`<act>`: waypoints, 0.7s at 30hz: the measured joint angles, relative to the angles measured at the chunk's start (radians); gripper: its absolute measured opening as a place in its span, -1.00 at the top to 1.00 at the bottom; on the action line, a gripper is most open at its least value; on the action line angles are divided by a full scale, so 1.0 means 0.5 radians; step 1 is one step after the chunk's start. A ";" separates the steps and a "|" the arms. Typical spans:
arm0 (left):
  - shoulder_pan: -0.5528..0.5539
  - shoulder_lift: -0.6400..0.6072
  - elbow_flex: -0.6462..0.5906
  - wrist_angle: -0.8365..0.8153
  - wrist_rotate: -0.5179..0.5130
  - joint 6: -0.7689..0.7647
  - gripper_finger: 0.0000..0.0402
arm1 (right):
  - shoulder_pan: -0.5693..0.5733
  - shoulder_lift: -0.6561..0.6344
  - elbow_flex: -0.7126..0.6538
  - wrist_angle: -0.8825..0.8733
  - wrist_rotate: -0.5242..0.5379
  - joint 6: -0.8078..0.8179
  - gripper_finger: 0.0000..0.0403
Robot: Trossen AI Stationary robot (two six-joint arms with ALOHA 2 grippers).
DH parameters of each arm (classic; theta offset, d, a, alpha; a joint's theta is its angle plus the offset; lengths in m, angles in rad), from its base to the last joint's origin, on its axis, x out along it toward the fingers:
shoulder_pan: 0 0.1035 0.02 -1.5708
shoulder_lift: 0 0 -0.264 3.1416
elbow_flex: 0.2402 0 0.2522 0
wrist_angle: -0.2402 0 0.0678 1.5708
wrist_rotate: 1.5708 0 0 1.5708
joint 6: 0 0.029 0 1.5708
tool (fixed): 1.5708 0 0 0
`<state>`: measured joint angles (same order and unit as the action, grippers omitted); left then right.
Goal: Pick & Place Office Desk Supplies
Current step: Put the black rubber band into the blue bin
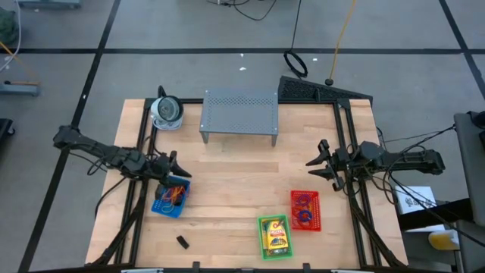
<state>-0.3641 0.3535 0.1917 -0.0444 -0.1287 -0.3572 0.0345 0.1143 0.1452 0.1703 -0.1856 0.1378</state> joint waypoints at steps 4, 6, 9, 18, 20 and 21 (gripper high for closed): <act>0.000 0.090 0.000 0.092 0.049 0.016 0.23 | 0.000 0.000 0.000 0.000 0.000 -0.001 0.42; 0.000 0.140 0.000 0.157 0.121 0.021 0.23 | 0.000 0.000 0.000 0.000 0.000 0.000 0.42; 0.000 0.213 0.041 0.182 0.190 -0.061 0.23 | 0.000 0.000 0.000 0.000 0.000 -0.001 0.42; -0.106 0.766 0.607 -0.855 -0.240 -0.657 0.23 | 0.000 0.000 0.002 0.000 0.000 -0.001 0.42; -0.171 0.940 0.803 -1.080 -0.310 -0.852 0.23 | 0.000 0.000 0.002 0.000 0.000 -0.001 0.42; -0.205 1.016 0.902 -1.122 -0.311 -0.924 0.23 | 0.000 0.000 0.002 0.000 0.001 -0.001 0.42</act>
<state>-0.4668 0.8616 0.6428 -0.6052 -0.2841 -0.8193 0.0345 0.1143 0.1459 0.1701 -0.1851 0.1375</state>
